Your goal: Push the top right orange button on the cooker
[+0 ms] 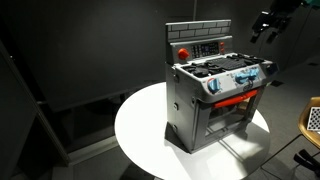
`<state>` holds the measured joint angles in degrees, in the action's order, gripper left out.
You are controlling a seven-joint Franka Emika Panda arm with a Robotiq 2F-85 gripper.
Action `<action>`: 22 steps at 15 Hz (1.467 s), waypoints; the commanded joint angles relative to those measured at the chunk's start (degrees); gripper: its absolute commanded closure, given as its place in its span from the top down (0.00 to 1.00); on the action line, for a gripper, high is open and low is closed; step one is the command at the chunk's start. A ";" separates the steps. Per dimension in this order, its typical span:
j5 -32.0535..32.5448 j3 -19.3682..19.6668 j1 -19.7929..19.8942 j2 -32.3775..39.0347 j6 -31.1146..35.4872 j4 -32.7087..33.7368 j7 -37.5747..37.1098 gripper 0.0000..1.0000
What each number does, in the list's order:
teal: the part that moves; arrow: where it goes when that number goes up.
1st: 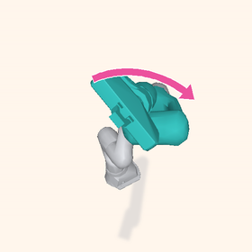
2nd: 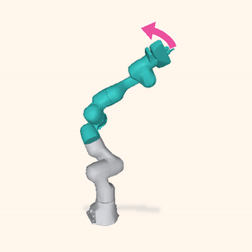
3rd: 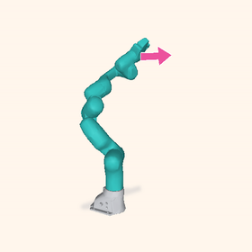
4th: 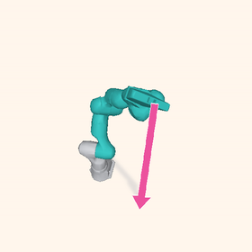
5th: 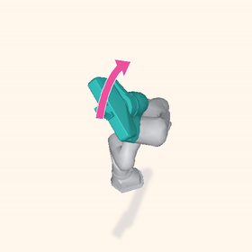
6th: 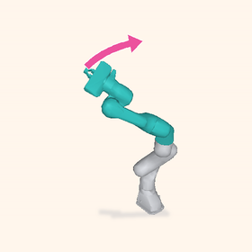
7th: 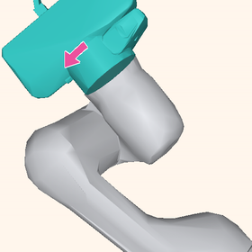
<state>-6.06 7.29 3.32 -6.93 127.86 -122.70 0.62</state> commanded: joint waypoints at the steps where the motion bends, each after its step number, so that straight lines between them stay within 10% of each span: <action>1: 3.52 -1.83 0.71 4.57 2.49 4.64 -7.58 1.00; 22: 11.52 -2.39 -1.98 17.47 3.92 18.03 -21.90 1.00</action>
<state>4.24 4.81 1.88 9.08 132.05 -106.94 -19.04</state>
